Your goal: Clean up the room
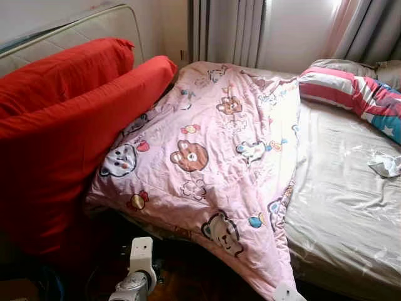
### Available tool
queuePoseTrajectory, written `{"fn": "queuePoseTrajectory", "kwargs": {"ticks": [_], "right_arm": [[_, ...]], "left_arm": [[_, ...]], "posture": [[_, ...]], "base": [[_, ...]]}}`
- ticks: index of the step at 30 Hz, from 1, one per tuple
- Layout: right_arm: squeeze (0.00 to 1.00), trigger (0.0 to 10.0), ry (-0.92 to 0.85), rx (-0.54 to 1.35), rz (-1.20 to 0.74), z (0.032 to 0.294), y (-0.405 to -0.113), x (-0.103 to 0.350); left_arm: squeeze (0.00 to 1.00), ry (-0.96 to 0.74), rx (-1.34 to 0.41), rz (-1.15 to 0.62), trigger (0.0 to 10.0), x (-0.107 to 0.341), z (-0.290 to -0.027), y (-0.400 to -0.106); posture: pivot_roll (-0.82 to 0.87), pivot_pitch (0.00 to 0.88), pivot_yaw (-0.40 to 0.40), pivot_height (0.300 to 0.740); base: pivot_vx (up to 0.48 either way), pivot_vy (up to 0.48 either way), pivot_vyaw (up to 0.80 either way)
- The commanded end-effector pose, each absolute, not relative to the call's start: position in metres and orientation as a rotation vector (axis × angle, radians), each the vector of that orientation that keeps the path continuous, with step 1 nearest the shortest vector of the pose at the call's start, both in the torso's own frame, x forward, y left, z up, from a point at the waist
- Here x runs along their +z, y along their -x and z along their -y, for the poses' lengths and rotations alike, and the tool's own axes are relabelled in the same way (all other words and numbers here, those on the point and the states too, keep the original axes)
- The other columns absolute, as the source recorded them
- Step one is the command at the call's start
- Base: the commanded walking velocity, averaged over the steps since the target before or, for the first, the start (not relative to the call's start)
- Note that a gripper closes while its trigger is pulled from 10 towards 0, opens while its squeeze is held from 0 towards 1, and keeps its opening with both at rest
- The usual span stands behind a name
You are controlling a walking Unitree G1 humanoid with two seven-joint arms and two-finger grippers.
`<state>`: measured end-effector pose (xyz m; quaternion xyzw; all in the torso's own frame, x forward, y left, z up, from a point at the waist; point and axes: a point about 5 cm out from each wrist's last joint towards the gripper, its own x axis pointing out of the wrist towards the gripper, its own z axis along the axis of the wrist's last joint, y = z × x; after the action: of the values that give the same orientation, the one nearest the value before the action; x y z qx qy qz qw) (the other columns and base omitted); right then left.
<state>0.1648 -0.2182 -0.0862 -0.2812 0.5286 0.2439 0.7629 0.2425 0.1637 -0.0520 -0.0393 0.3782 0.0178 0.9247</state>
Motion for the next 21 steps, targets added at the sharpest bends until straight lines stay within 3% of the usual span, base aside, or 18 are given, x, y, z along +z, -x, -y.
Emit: {"fn": "queuePoseTrajectory", "kwargs": {"ticks": [1,7,12,18,19,20,21], "right_arm": [[0.0,10.0,0.615,0.533,-1.162,0.22,-0.162,-0.087],[0.0,10.0,0.545,0.38,-1.109,0.219,-0.165,-0.087],[0.0,10.0,0.542,0.388,-1.112,0.219,-0.162,-0.088],[0.16,10.0,0.562,0.335,-1.088,0.222,-0.168,-0.085],[0.49,10.0,0.564,0.326,-1.08,0.222,-0.169,-0.085],[0.58,10.0,0.562,0.316,-1.072,0.222,-0.171,-0.084],[0.58,10.0,0.562,0.316,-1.072,0.222,-0.171,-0.084]], "left_arm": [[0.0,0.088,0.038,-0.797,10.0,-0.055,-0.164,-0.238],[0.0,0.088,0.039,-0.797,10.0,-0.056,-0.164,-0.238],[0.0,0.086,0.04,-0.797,10.0,-0.055,-0.165,-0.238],[0.0,0.085,0.039,-0.797,10.0,-0.055,-0.165,-0.238],[0.0,0.085,0.039,-0.797,10.0,-0.055,-0.166,-0.238],[0.0,0.085,0.039,-0.797,10.0,-0.055,-0.166,-0.238],[0.0,0.085,0.039,-0.797,10.0,-0.055,-0.166,-0.238]], "posture": [[-0.02,0.0,-0.014,0.74],[-0.02,0.0,-0.015,0.74],[-0.02,0.0,-0.012,0.74],[-0.02,0.0,-0.01,0.74],[-0.02,0.0,-0.01,0.74],[-0.02,0.0,-0.01,0.74],[-0.02,0.0,-0.01,0.74]], "base": [[0.0,0.0,0.0],[0.0,0.0,0.0],[0.0,0.0,0.0],[0.0,0.0,0.0],[0.0,0.0,0.0],[0.0,0.0,0.0],[0.0,0.0,0.0]]}}
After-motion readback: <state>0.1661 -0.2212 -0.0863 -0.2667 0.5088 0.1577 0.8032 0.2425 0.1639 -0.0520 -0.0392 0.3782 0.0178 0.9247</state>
